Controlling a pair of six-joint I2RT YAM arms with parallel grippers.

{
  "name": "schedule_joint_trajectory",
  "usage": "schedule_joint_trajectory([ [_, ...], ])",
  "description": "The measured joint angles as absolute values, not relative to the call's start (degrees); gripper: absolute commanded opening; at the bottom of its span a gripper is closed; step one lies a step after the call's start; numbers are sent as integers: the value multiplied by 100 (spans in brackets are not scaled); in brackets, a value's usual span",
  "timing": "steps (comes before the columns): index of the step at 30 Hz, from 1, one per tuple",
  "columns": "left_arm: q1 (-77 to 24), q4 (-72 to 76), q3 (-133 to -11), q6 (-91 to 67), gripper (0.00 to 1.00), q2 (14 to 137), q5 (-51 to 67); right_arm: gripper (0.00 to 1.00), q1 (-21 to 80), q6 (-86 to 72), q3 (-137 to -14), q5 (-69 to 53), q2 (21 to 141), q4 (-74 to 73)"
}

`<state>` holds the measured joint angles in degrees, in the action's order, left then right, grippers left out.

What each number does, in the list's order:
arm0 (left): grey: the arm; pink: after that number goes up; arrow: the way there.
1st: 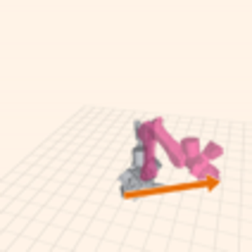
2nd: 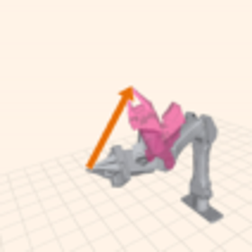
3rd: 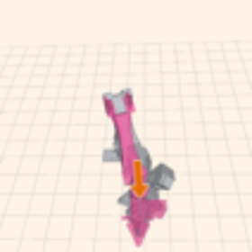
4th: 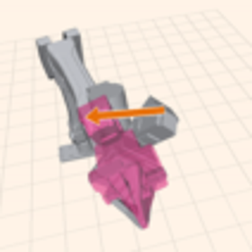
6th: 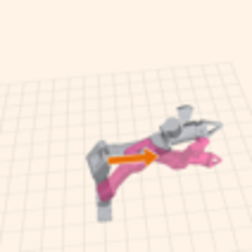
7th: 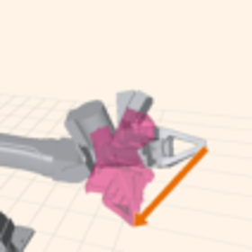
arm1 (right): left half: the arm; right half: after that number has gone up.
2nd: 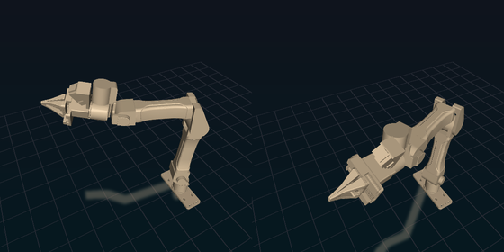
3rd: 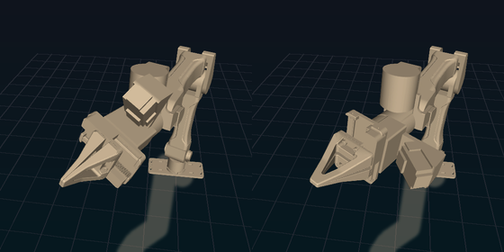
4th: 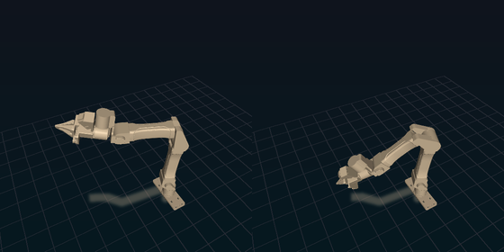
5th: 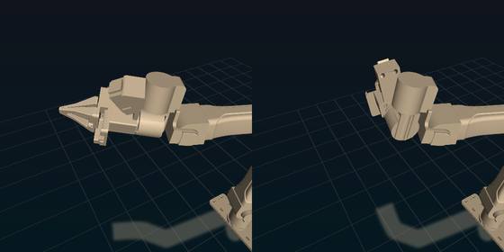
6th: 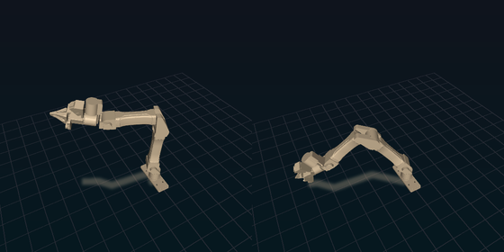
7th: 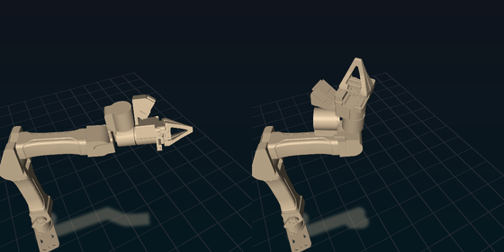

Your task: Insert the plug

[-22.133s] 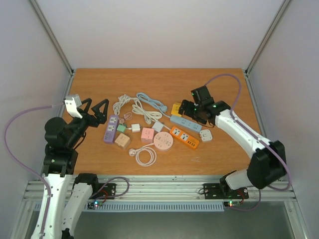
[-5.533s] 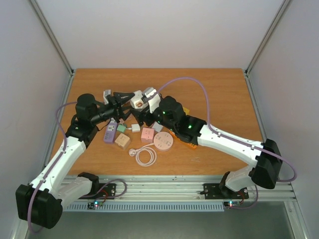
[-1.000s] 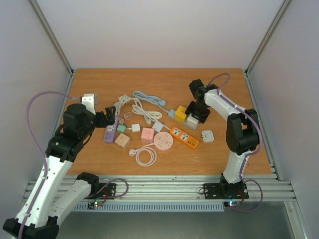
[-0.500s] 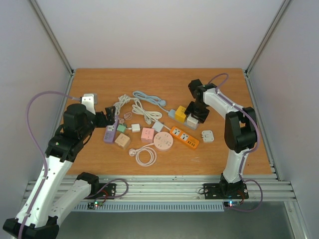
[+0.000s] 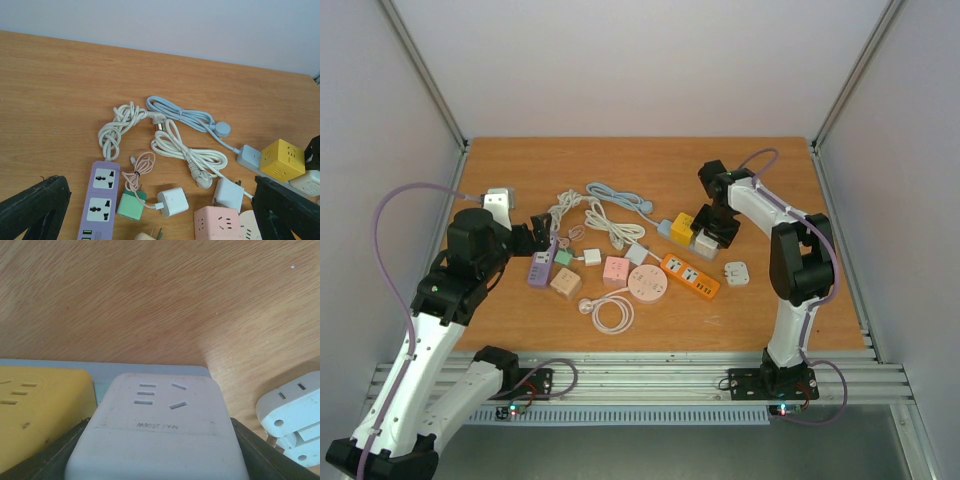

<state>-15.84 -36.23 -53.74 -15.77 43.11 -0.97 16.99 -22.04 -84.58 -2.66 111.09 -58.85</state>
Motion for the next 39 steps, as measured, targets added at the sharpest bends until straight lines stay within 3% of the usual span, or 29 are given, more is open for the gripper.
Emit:
schedule_joint_trajectory([
  [4, -1586, -3623, -5374, -1577, 99, 4311, -106, 47, 1693, -2204, -8431, -261, 11093, -5857],
  [12, -1584, -3623, -5374, -1577, 99, 4311, -123, 74, 1699, -2174, -8322, -204, 10951, -5754],
  [18, -1584, -3623, -5374, -1577, 99, 4311, -150, 80, 1693, -2053, -8313, -32, 10881, -5758],
  [39, -1584, -3623, -5374, -1577, 99, 4313, -174, 58, 1693, -1951, -8121, -283, 10307, -5634],
])
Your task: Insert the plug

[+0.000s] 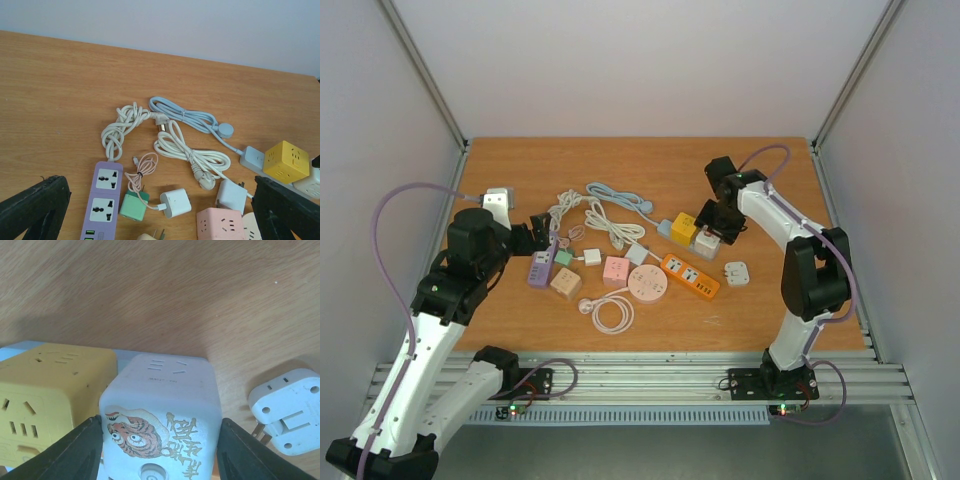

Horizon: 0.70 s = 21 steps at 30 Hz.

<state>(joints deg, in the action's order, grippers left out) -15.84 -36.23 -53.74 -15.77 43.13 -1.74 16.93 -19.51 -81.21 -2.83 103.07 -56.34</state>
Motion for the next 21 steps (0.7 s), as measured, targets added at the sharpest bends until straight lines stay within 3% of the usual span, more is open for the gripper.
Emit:
schedule_joint_trajectory([
  [4, -1584, -3623, -5374, -1577, 99, 4333, -174, 49, 1673, -1968, -8132, -327, 10304, -5631],
  [9, -1584, -3623, -5374, -1579, 99, 4348, -174, 47, 1643, -1964, -8121, -342, 10300, -5590],
  [12, -1584, -3623, -5374, -1577, 99, 4351, -174, 52, 1638, -1962, -8121, -333, 10300, -5586],
  [17, -1584, -3623, -5374, -1577, 99, 4366, -172, 70, 1634, -1938, -8114, -325, 10307, -5542],
  [21, -1584, -3621, -5374, -1577, 99, 4388, -172, 74, 1640, -1922, -7878, -379, 10418, -5301],
])
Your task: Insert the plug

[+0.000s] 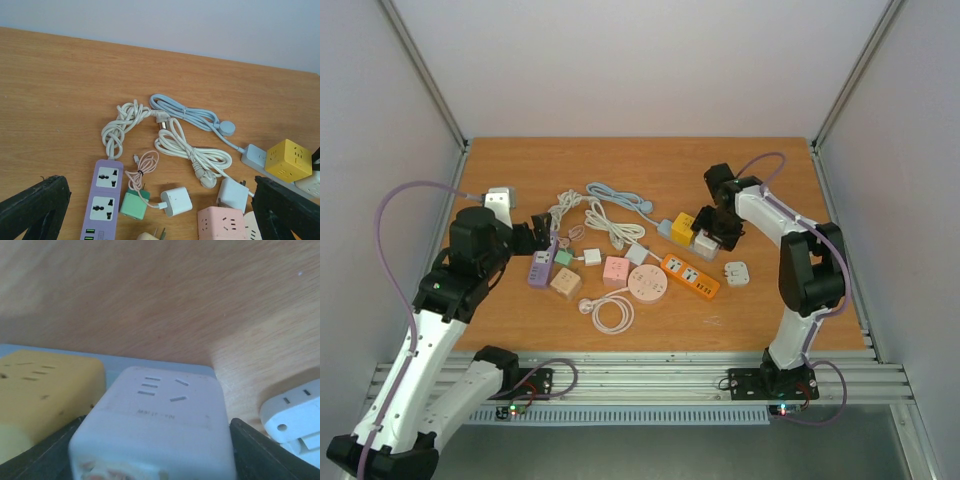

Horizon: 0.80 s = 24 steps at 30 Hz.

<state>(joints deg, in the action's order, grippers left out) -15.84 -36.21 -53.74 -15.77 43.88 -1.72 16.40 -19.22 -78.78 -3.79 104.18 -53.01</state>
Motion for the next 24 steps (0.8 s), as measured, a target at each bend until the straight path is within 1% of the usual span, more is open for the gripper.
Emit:
schedule_joint_trajectory([
  [3, -1584, -3623, -5374, -1577, 100, 4397, -172, 71, 1653, -1925, -7721, -456, 10512, -5183],
  [7, -1584, -3623, -5374, -1579, 99, 4397, -172, 57, 1660, -1955, -7701, -473, 10516, -5153],
  [10, -1584, -3623, -5374, -1577, 99, 4397, -172, 50, 1660, -1959, -7695, -475, 10516, -5159],
  [11, -1584, -3623, -5374, -1577, 99, 4397, -172, 49, 1660, -1962, -7695, -473, 10516, -5159],
  [15, -1584, -3623, -5374, -1577, 99, 4397, -172, 47, 1647, -1929, -7712, -456, 10527, -5172],
  [20, -1584, -3623, -5374, -1577, 99, 4397, -172, 48, 1542, -1734, -7970, -497, 10700, -5389],
  [22, -1584, -3623, -5374, -1577, 99, 4397, -174, 50, 1470, -1590, -8191, -443, 10853, -5502],
  [24, -1584, -3621, -5374, -1579, 99, 4397, -174, 56, 1417, -1494, -8357, -432, 10973, -5575],
])
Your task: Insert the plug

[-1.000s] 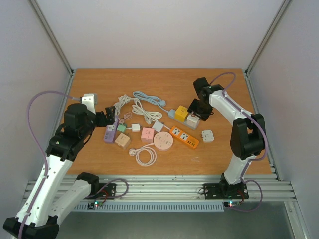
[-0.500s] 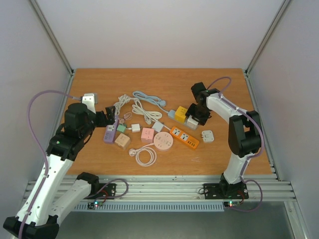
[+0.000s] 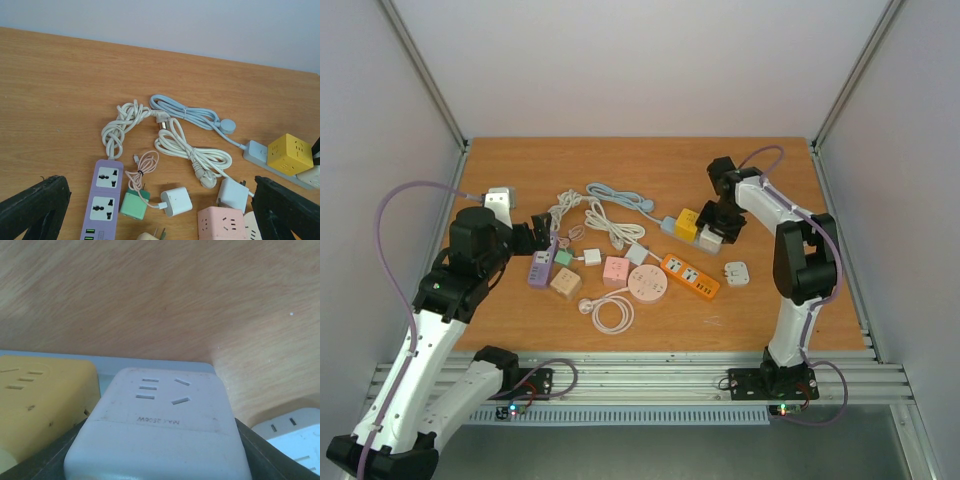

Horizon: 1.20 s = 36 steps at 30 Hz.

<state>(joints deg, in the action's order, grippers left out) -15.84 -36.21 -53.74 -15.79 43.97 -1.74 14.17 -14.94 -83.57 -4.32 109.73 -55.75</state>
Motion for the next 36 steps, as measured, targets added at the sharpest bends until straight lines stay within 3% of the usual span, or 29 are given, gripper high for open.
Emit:
schedule_joint_trajectory([
  [5, -1584, -3623, -5374, -1579, 99, 4397, -174, 75, 1382, -1404, -8593, -429, 11144, -5741],
  [11, -1584, -3621, -5374, -1579, 99, 4410, -172, 86, 1369, -1321, -8556, -213, 11052, -5673],
  [18, -1584, -3623, -5374, -1579, 99, 4436, -172, 87, 1369, -1232, -8226, -3, 10169, -5561],
  [28, -1584, -3621, -5374, -1597, 99, 4436, -110, 81, 1356, -1439, -6853, 646, 8499, -5544],
  [36, -1584, -3618, -5374, -1608, 99, 4436, 23, 80, 816, -1710, -5725, 384, 8224, -5336],
])
